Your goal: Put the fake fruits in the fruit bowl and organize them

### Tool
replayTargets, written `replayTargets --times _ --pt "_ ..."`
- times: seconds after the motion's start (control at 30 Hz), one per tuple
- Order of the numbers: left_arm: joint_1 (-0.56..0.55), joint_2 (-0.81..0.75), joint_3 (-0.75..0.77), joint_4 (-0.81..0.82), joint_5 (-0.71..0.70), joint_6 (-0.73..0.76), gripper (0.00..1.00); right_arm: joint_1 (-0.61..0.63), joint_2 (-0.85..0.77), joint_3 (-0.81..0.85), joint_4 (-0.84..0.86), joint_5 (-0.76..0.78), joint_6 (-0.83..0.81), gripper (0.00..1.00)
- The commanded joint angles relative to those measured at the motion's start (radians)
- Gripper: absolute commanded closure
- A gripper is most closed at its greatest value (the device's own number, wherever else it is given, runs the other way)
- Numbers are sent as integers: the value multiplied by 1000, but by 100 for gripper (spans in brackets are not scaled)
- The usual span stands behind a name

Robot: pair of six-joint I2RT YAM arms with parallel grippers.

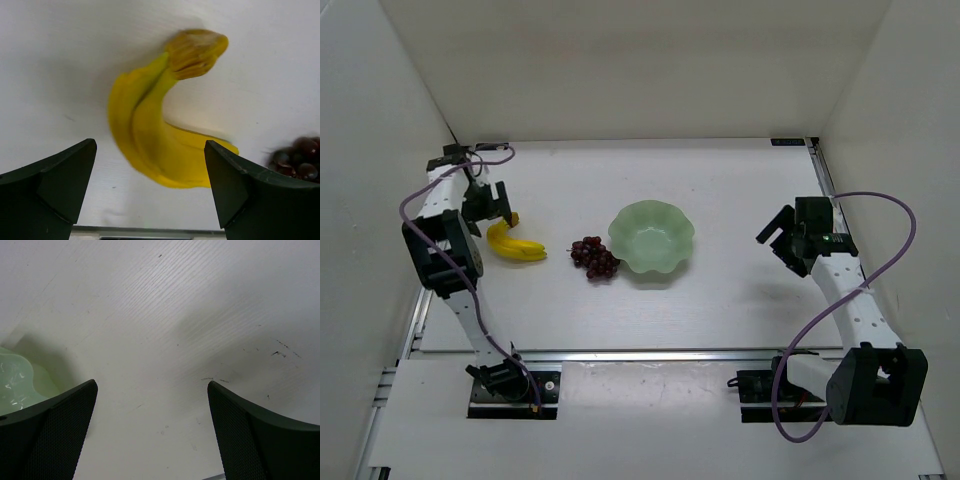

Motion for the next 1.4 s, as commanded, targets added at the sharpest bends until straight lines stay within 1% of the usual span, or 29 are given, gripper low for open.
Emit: replayTargets --times 0.0,0.13,0.17,0.2,0.27,0.3,0.33,0.4,0.43,0.47,0.53,0.57,0.63,0.67,0.7,0.77,0.8,0.87,0.9,0.97,1.03,1.07,1.1,1.17,1.2,1.23,1.3,1.33,1.37 --pt "-49 51 35 -85 12 26 0 5 -13 29 19 -5 9 6" --pt "-94 138 -9 -105 -127 16 0 5 -34 20 10 17 9 6" --pt "-94 147 -10 -105 -140 15 2 5 -45 20 10 18 9 6" --pt "-94 147 -10 -105 -140 15 8 5 -45 20 1 28 9 6" --pt "-94 147 9 -105 -140 6 30 5 -45 20 1 28 9 6" --pt "-104 130 24 -105 -140 6 50 5 -45 20 -8 28 9 6" --pt "-114 107 41 -105 -140 6 60 5 -45 20 -8 28 9 6" --pt "-160 84 101 -105 -180 34 74 5 -45 29 -8 28 9 6" --pt "-179 64 127 -116 -200 34 90 5 -45 29 -8 28 9 6" --pt "-225 53 180 -126 -242 48 90 5 -45 29 -8 28 9 6" --pt "-281 24 222 -127 -281 61 90 5 -45 29 -8 28 9 6" --pt "-345 -14 237 -127 -322 72 90 5 -45 29 -8 28 9 6" --pt "-423 -54 259 -78 -367 113 90 5 -45 29 -8 28 9 6" --pt "-466 -86 259 -21 -385 132 90 5 -45 29 -8 28 9 6" --pt "-556 -98 259 8 -408 170 90 5 -45 29 -8 19 9 6" --pt "-644 -111 259 65 -418 209 88 5 -36 29 -8 19 9 6" --pt "-726 -111 270 114 -427 236 87 5 -36 29 -8 10 9 6" --pt "-829 -59 323 162 -427 265 85 5 -36 29 -8 10 9 6" --pt "-856 -34 349 171 -415 276 83 5 -36 29 -8 10 9 6" --pt "-899 50 406 183 -386 287 72 5 -45 29 -8 10 9 6" --pt "-942 110 499 194 -376 313 71 5 -54 29 -8 -10 -3 6" --pt "-956 139 530 194 -387 313 63 5 -54 29 1 -22 -32 6" --pt "-968 174 547 194 -401 322 63 5 -54 29 11 -39 -54 6" --pt "-988 175 547 194 -410 333 56 30 -63 40 25 -84 -127 6" --pt "-1000 164 526 194 -410 333 50 40 -74 40 34 -93 -154 6" --pt "-1000 155 492 194 -392 333 48 49 -74 52 44 -93 -180 6" --pt "-1000 132 463 194 -392 333 39 89 -74 61 61 -116 -251 6" --pt "-1000 113 451 194 -392 333 22 103 -74 72 88 -116 -273 6" --pt "-1000 104 429 194 -392 333 12 130 -74 72 100 -136 -293 6"
